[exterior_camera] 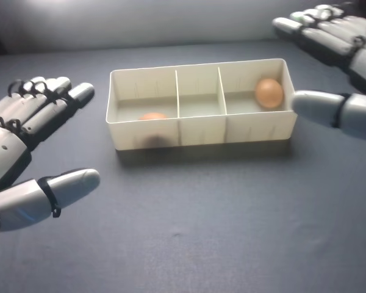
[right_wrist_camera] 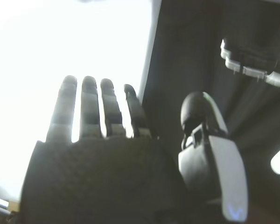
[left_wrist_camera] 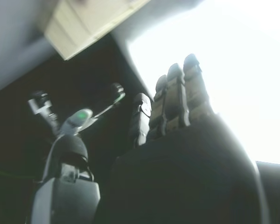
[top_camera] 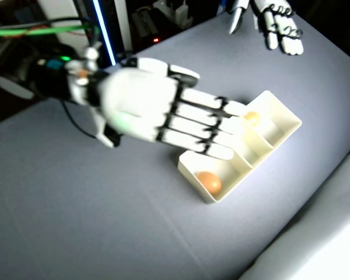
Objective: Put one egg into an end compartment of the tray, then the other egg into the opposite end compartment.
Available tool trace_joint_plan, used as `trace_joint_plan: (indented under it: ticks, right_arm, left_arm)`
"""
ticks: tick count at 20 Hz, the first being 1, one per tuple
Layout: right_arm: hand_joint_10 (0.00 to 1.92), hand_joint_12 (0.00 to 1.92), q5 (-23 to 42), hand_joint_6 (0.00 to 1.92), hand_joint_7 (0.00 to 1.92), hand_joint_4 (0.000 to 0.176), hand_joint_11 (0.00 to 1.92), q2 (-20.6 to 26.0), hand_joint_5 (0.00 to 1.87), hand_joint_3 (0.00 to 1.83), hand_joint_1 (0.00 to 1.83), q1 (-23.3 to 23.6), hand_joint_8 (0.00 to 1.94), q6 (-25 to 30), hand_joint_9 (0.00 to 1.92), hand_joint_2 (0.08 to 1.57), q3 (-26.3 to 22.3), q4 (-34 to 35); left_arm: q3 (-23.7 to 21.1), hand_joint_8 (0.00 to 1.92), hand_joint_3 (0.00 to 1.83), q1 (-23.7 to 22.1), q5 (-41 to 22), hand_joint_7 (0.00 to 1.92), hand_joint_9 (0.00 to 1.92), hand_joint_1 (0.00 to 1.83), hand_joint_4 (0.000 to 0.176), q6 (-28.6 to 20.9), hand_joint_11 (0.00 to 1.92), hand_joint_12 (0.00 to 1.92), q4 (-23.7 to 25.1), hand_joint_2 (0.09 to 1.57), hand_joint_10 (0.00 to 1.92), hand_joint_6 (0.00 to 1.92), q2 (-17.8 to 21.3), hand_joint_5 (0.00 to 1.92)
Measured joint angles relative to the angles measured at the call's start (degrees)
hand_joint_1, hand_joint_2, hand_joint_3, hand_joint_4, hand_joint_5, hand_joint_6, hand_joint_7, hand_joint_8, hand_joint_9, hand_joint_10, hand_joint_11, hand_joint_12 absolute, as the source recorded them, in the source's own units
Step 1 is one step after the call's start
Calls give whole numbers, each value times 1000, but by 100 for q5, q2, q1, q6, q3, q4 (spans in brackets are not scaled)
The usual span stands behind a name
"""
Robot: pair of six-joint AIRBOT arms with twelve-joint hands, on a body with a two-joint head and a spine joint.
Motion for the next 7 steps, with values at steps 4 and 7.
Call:
trace_joint_plan:
  ticks: [4,7]
  right_arm:
    - [0,0,887,0,0,78,0,282,0,2,0,-822,0,-149,0,1315,-592,-17]
    - [0,0,1456,0,0,40,0,492,0,12,22,-1222,0,-153,0,1340,-866,-81]
  left_arm:
    - [-103,0,0,197,-216,0,0,0,155,17,0,0,-79,1099,0,0,63,0]
    - [-184,0,0,485,-595,0,0,0,176,42,0,0,-334,1102,0,0,133,0]
